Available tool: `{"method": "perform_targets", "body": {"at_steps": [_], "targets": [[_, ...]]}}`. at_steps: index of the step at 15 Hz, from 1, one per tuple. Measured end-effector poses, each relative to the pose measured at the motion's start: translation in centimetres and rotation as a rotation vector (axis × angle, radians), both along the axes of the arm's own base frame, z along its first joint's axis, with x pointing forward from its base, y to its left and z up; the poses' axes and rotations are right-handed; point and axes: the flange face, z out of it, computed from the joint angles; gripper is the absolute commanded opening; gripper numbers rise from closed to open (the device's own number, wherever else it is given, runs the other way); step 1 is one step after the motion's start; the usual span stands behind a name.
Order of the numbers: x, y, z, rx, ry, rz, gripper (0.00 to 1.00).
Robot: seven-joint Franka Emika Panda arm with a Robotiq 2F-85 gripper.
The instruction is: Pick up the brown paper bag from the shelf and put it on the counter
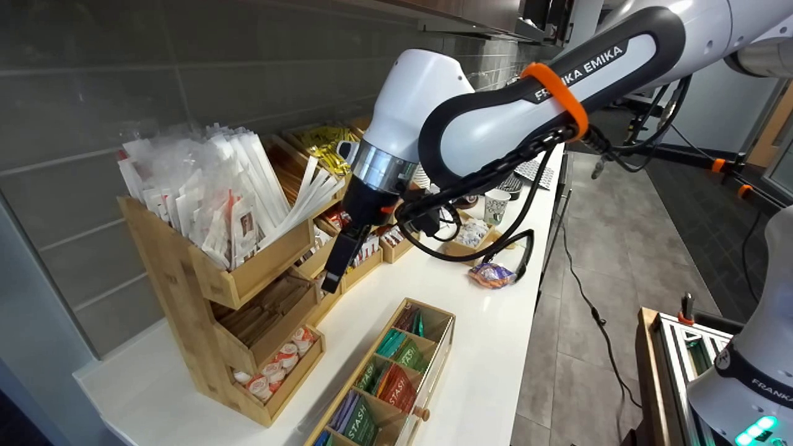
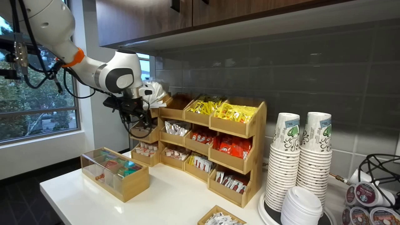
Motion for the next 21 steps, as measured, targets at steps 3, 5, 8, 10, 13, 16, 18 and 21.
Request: {"method": "perform_targets", "body": {"at_steps": [3,5,8,10,13,16,18,21], "targets": [[-0.2,0.9,-0.2,0.014,0.025,-0.041,1.00],[-0.1,0.9,-0.2,0.014,0.024,-0.041,1.00],[-0.1,0.7,-0.2,0.014,0.024,-0.044,1.00],[0.1,0.5,-0.1,0.020,0.016,-0.079,1.00],[0.5,0.0,-0.3,0.056,-0.004,-0.206,1.00],[1.1,-0.2,-0.8,0.110,-0.035,-0.317,1.00],[1.3,-0.2,-1.3,0.136,-0.047,-0.364,1.00],[1.5,0.0,-2.2,0.152,-0.046,-0.400,1.00]]}}
